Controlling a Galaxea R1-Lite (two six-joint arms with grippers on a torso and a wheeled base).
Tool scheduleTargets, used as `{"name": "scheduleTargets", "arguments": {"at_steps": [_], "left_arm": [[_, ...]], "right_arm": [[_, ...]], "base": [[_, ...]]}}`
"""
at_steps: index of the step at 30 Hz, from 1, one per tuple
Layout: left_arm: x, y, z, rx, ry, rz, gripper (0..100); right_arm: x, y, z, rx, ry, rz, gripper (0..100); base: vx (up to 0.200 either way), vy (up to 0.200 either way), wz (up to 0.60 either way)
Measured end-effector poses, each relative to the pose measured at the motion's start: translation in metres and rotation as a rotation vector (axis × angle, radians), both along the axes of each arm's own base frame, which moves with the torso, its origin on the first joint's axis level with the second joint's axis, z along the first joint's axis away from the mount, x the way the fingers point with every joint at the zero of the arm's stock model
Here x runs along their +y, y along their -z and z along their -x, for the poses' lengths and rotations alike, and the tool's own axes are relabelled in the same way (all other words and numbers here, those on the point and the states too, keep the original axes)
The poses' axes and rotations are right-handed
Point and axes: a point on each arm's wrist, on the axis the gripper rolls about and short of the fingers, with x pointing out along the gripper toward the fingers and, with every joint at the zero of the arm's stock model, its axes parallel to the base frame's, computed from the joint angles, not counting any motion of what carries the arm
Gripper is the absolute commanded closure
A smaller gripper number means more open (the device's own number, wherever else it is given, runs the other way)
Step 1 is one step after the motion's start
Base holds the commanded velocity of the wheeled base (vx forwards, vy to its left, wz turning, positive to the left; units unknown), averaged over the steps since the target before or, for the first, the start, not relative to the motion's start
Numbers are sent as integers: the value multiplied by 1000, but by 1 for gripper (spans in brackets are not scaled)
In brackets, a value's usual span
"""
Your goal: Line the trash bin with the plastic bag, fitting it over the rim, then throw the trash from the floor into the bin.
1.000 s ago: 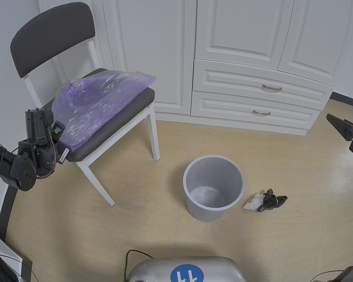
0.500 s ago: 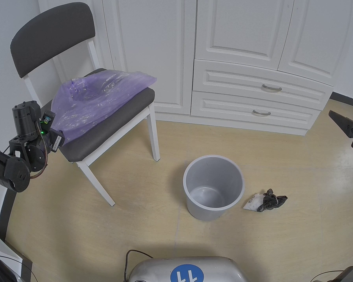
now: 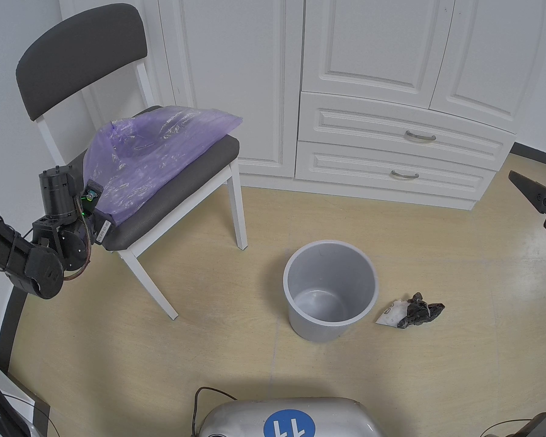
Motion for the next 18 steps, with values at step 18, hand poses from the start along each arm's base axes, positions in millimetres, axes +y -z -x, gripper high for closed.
{"name": "scheduleTargets", "arguments": {"at_steps": [18], "left_arm": [[0,13,-13,-2,0,-81,0]], "right_arm": [[0,0,-1,3,0,-1,0]], "base": [[0,0,0]]}}
